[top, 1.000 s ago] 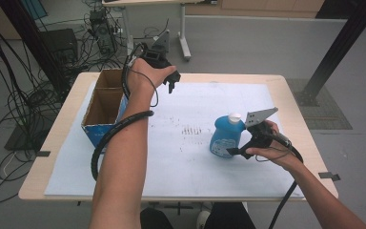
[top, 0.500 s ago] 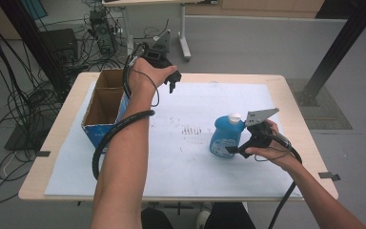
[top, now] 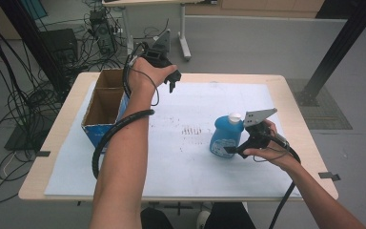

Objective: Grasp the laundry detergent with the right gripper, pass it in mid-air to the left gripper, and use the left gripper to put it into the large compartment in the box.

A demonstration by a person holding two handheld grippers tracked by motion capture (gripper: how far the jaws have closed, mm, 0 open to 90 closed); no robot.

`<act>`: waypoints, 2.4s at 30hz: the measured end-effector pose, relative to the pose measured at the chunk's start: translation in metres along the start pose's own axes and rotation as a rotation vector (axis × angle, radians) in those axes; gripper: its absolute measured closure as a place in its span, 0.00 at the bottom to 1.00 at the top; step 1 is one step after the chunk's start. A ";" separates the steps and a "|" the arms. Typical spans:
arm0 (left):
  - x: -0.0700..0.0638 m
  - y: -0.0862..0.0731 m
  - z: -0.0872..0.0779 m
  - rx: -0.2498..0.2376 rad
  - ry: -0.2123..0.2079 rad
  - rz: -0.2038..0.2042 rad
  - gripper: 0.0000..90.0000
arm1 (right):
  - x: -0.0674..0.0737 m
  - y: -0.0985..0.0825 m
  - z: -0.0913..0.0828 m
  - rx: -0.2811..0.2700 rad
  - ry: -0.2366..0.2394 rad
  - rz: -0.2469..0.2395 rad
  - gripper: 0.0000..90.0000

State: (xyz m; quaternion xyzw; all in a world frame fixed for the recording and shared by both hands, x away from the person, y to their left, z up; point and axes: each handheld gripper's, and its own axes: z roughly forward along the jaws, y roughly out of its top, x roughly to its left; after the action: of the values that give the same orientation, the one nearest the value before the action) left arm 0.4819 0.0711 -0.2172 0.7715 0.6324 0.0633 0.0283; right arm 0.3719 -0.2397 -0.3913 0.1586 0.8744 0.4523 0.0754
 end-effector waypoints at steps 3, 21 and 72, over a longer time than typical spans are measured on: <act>0.000 0.000 0.000 0.000 -0.003 0.005 0.05 | -0.001 0.000 -0.001 -0.003 -0.004 0.002 0.03; 0.000 0.000 -0.006 -0.006 -0.001 0.011 0.05 | 0.000 -0.001 -0.001 -0.004 -0.011 0.004 0.03; -0.002 0.001 -0.012 -0.021 0.003 0.009 0.05 | 0.000 -0.001 -0.002 -0.039 -0.015 0.006 0.03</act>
State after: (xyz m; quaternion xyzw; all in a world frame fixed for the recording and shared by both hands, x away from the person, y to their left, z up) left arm 0.4805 0.0690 -0.2054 0.7740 0.6281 0.0714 0.0353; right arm 0.3715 -0.2416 -0.3908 0.1629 0.8643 0.4685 0.0835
